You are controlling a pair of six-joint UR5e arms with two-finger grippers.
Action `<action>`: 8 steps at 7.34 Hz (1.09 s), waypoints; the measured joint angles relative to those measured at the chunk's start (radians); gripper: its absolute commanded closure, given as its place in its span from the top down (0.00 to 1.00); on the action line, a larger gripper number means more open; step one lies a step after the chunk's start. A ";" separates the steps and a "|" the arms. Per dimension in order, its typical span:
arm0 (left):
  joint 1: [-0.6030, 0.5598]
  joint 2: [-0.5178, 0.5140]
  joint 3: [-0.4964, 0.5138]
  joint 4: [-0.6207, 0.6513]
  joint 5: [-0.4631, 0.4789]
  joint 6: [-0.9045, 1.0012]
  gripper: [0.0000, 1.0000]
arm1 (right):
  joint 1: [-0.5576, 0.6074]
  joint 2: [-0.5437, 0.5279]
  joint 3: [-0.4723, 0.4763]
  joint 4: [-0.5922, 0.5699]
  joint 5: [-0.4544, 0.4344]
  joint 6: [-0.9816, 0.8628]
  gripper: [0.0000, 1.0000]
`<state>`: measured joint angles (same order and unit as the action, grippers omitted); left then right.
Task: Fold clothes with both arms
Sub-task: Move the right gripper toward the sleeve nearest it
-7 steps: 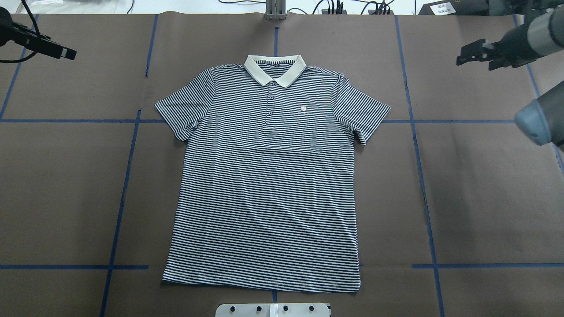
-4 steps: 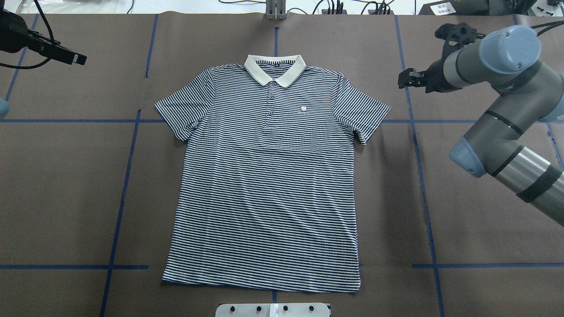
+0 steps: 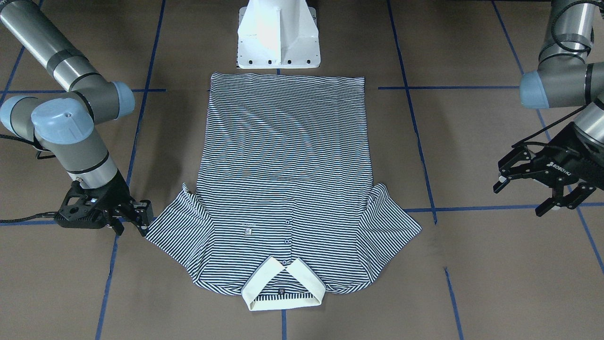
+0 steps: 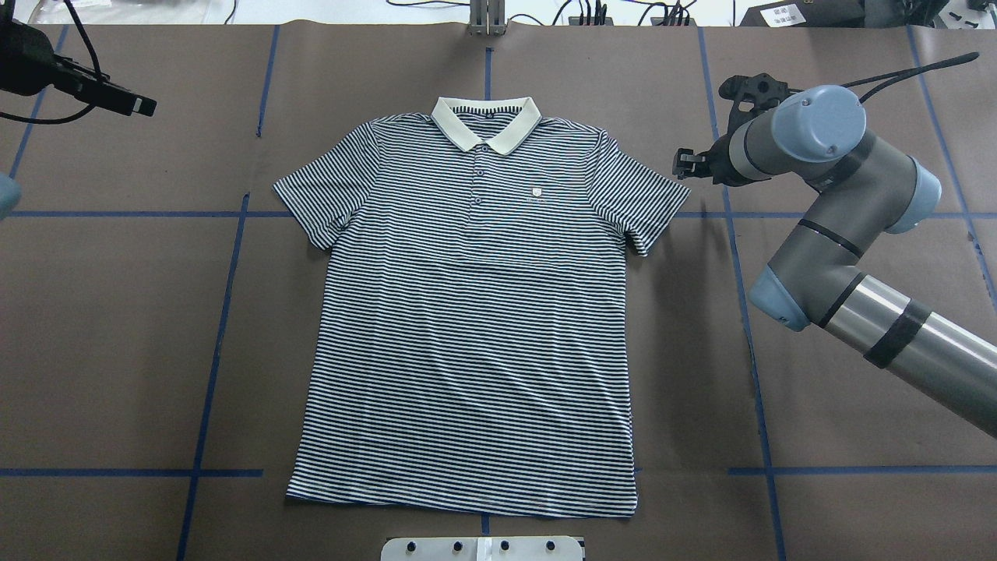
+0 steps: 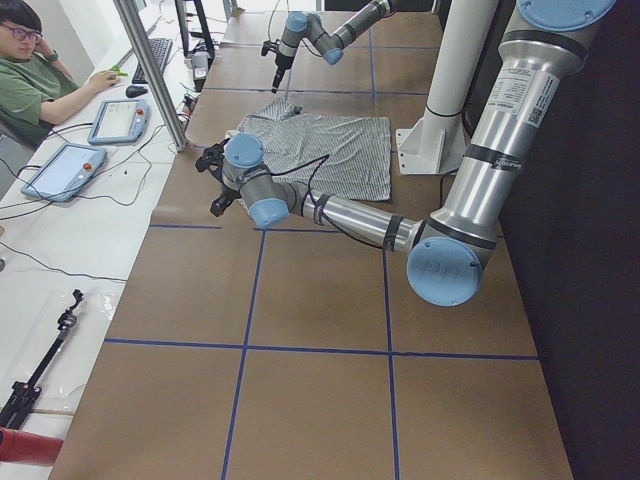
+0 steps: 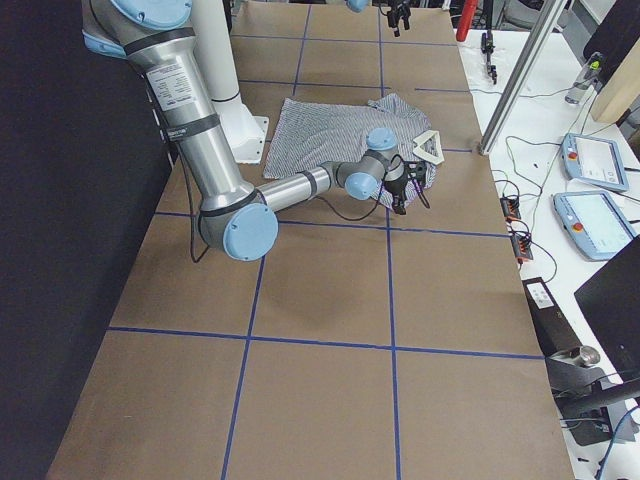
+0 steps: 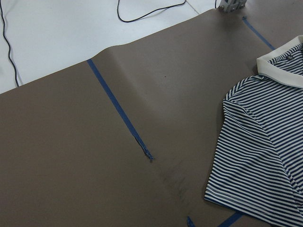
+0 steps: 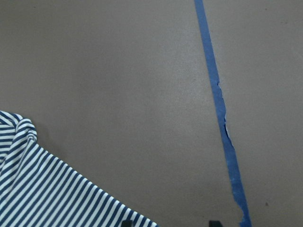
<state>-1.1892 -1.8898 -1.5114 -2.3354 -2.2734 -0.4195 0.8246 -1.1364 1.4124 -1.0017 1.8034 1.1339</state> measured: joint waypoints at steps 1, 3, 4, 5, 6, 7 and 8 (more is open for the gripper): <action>0.000 0.000 -0.001 -0.002 0.000 0.000 1.00 | -0.012 0.004 -0.011 0.000 -0.012 0.001 0.60; 0.000 0.001 -0.002 -0.004 0.000 0.000 1.00 | -0.031 0.006 -0.021 0.000 -0.028 0.001 0.59; 0.000 0.001 -0.003 -0.004 0.000 0.000 1.00 | -0.037 0.006 -0.023 0.000 -0.031 0.001 0.58; 0.000 0.001 -0.003 -0.004 0.000 0.000 1.00 | -0.041 0.006 -0.024 0.000 -0.033 0.002 0.55; 0.000 0.002 -0.004 -0.004 0.000 0.000 1.00 | -0.043 0.006 -0.024 0.000 -0.033 0.002 0.54; 0.000 0.002 -0.004 -0.004 0.000 0.001 1.00 | -0.045 0.006 -0.026 0.000 -0.033 0.003 0.54; 0.000 0.003 -0.004 -0.005 0.000 0.001 1.00 | -0.046 0.006 -0.028 0.000 -0.033 0.002 0.54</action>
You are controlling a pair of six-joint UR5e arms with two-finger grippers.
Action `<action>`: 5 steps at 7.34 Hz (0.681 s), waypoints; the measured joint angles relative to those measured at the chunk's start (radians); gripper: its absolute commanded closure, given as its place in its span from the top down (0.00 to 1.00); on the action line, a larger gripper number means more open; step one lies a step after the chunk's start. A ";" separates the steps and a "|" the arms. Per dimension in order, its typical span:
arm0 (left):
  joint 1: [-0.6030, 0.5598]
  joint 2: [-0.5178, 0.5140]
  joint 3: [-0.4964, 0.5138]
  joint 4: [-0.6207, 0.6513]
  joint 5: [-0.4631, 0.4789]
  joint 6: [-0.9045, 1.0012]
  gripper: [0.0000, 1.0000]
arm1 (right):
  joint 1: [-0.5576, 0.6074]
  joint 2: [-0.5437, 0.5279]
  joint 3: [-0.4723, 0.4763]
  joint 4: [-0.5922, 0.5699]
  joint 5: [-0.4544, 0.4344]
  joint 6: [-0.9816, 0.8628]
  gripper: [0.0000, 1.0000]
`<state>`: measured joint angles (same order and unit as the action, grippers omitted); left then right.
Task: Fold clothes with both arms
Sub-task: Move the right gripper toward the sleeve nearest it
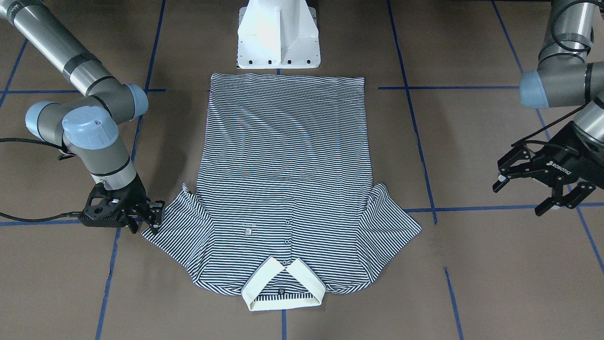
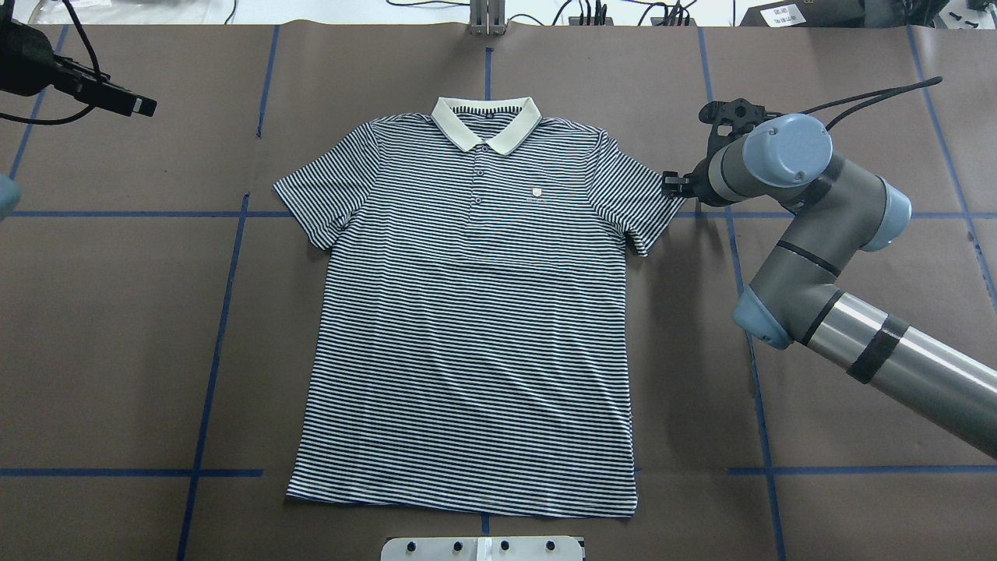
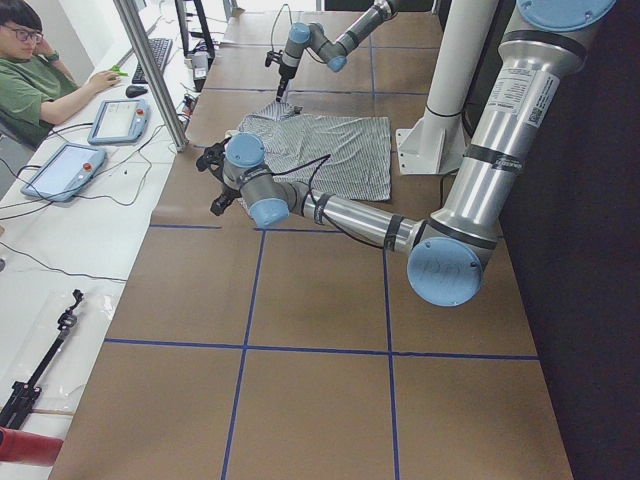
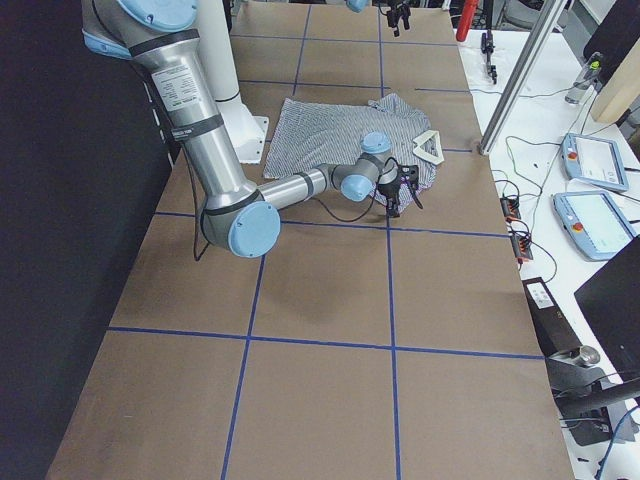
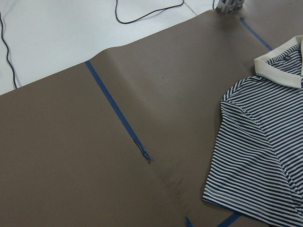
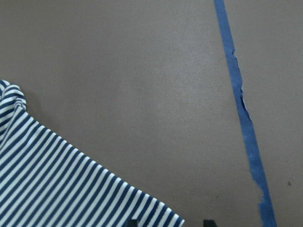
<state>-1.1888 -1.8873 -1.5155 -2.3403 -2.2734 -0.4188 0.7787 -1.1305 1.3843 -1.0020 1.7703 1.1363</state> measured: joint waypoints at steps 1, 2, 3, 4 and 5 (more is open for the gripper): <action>0.000 0.000 0.000 0.000 0.000 0.000 1.00 | 0.000 0.000 -0.001 -0.001 0.000 -0.001 0.54; 0.000 0.000 0.000 0.000 0.000 0.000 1.00 | -0.001 0.000 -0.002 -0.001 0.000 -0.001 0.53; 0.000 0.000 0.000 -0.001 0.000 0.001 1.00 | -0.001 0.001 -0.003 -0.001 0.000 -0.001 0.40; 0.000 0.001 -0.001 -0.001 0.000 0.001 1.00 | -0.001 0.001 -0.005 -0.001 0.000 0.000 0.08; 0.000 0.002 -0.002 -0.001 0.000 0.002 1.00 | -0.001 0.002 -0.009 -0.001 0.000 0.001 0.00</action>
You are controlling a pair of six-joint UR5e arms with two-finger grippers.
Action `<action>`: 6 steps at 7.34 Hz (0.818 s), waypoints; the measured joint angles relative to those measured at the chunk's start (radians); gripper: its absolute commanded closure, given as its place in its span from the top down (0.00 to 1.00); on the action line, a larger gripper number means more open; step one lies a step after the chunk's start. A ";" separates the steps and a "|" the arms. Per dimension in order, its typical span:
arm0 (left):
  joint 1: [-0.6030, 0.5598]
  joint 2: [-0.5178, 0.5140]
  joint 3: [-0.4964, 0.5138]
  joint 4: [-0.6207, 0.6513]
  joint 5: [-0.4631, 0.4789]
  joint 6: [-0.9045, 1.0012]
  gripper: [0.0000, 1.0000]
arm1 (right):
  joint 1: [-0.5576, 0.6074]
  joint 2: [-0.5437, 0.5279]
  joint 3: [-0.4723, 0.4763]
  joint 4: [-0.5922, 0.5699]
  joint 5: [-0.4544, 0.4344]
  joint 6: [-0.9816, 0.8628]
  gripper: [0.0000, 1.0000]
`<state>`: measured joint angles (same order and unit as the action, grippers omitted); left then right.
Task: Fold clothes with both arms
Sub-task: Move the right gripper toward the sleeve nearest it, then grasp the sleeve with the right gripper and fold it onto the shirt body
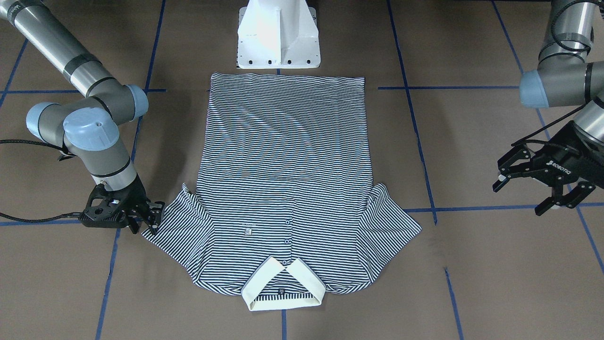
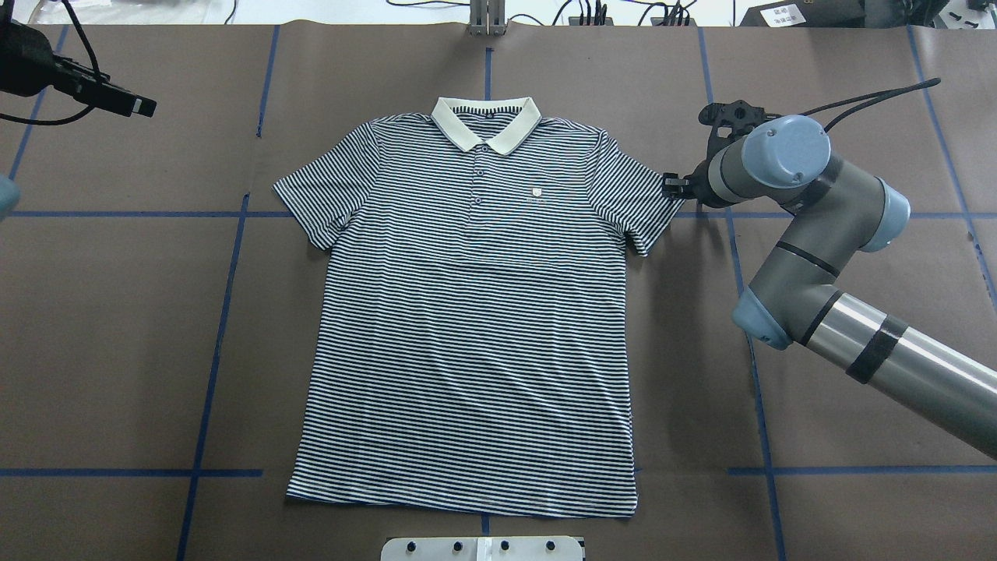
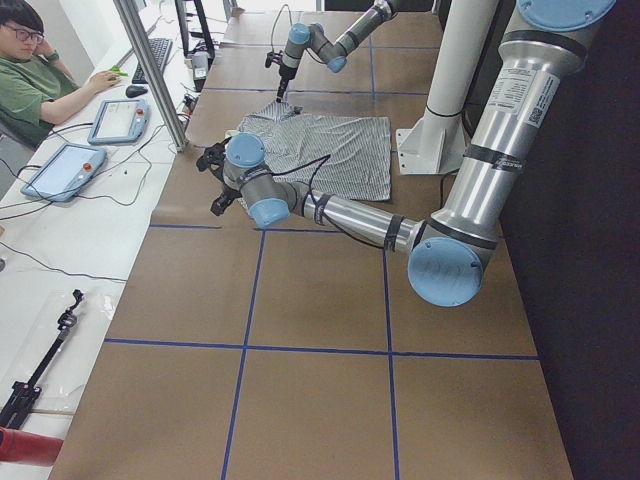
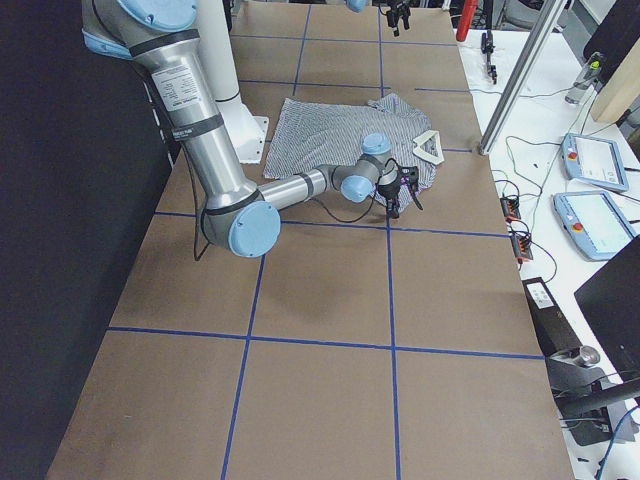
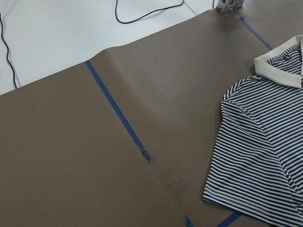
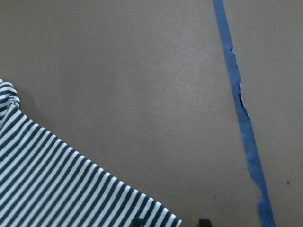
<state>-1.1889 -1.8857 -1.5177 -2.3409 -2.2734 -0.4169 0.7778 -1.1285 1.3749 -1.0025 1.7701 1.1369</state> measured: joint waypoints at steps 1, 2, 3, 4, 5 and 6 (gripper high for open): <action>0.000 0.001 0.000 0.000 0.000 0.001 1.00 | 0.000 0.001 -0.003 0.000 0.000 0.001 0.00; 0.000 0.002 -0.001 0.000 0.000 0.001 1.00 | 0.000 0.003 -0.004 0.000 0.000 0.002 0.00; 0.000 0.004 -0.002 -0.001 0.000 0.001 1.00 | 0.000 0.011 -0.004 -0.002 0.001 0.004 0.00; 0.000 0.006 -0.002 -0.001 0.000 0.002 1.00 | 0.001 0.030 0.000 -0.005 0.001 0.020 0.00; 0.000 0.008 -0.002 -0.001 0.000 0.003 1.00 | 0.002 0.043 0.008 -0.009 0.001 0.043 0.00; 0.000 0.009 -0.002 -0.001 0.000 0.003 1.00 | 0.001 0.054 0.016 -0.013 0.000 0.065 0.00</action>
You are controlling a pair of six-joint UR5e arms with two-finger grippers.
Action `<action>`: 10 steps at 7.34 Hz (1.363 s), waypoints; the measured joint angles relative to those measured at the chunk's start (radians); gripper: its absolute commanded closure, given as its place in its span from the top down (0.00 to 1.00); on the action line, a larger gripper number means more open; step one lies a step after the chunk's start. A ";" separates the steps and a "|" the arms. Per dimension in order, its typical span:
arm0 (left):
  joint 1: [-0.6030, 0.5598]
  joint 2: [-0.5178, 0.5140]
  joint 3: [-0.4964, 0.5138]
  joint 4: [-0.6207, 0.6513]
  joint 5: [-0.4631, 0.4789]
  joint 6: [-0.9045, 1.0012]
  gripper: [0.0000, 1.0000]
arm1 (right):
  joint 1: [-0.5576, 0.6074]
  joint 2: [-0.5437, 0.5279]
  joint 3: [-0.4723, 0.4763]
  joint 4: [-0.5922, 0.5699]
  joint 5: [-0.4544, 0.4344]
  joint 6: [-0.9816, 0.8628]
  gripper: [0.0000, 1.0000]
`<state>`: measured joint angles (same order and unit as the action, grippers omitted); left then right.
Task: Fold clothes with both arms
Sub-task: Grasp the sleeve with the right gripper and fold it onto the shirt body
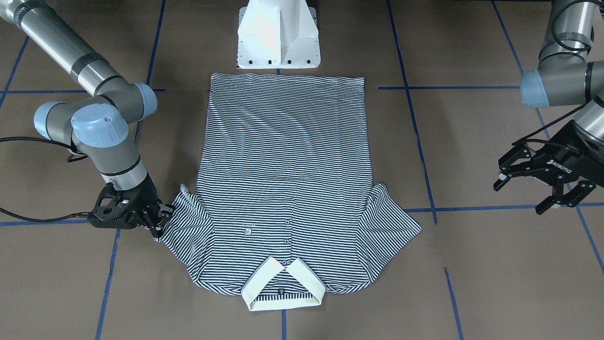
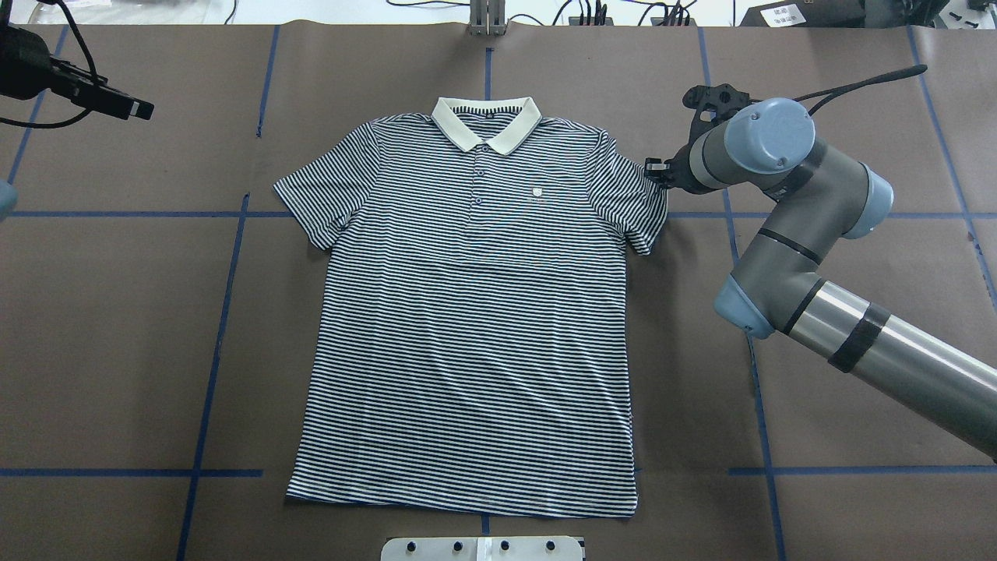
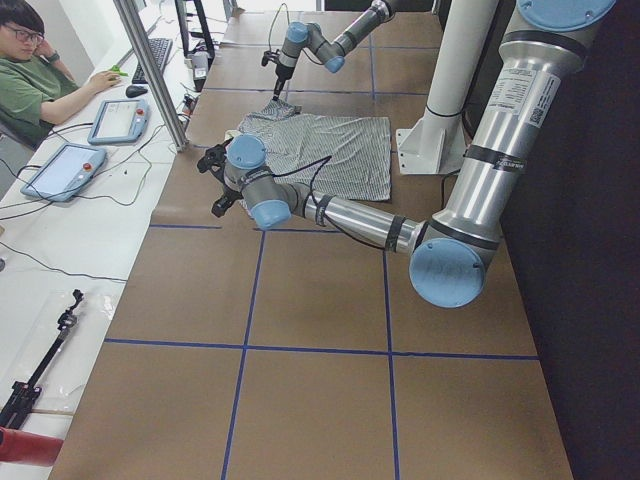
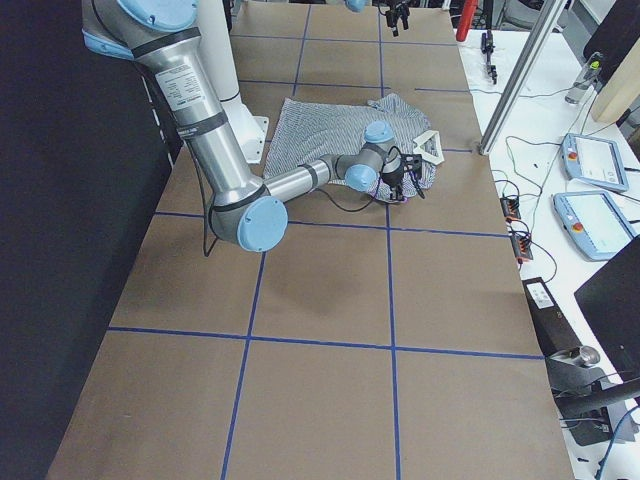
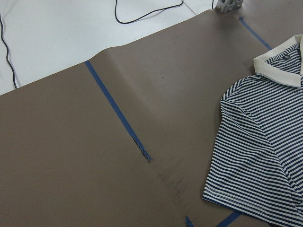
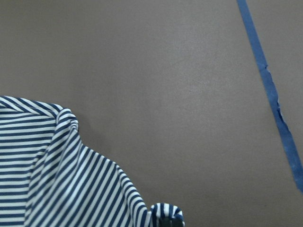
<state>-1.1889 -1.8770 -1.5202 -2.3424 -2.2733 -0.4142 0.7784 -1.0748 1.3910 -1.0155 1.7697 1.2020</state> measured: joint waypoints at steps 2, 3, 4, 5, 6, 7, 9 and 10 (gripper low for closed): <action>0.000 0.002 0.000 0.000 0.000 0.000 1.00 | -0.007 0.041 0.041 -0.095 -0.025 0.067 0.00; 0.000 0.003 0.000 0.000 0.000 0.000 1.00 | -0.025 0.087 0.064 -0.192 -0.059 0.114 0.00; 0.000 0.003 0.000 -0.001 0.000 0.000 1.00 | -0.057 0.145 0.070 -0.276 -0.106 0.171 0.00; 0.000 0.004 0.001 -0.001 0.000 0.000 1.00 | -0.085 0.200 0.057 -0.330 -0.149 0.224 0.00; 0.000 0.004 0.001 -0.001 0.000 0.000 1.00 | -0.106 0.265 0.005 -0.358 -0.186 0.271 0.00; 0.000 0.004 0.001 0.000 0.000 0.000 1.00 | -0.121 0.340 -0.082 -0.366 -0.224 0.312 0.00; 0.000 0.004 0.001 0.000 0.000 -0.001 1.00 | -0.150 0.426 -0.198 -0.366 -0.288 0.360 0.00; 0.000 0.004 0.001 0.000 0.000 -0.002 1.00 | -0.159 0.435 -0.216 -0.365 -0.302 0.367 0.09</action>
<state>-1.1889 -1.8730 -1.5189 -2.3428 -2.2734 -0.4160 0.6197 -0.6397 1.1754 -1.3809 1.4676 1.5685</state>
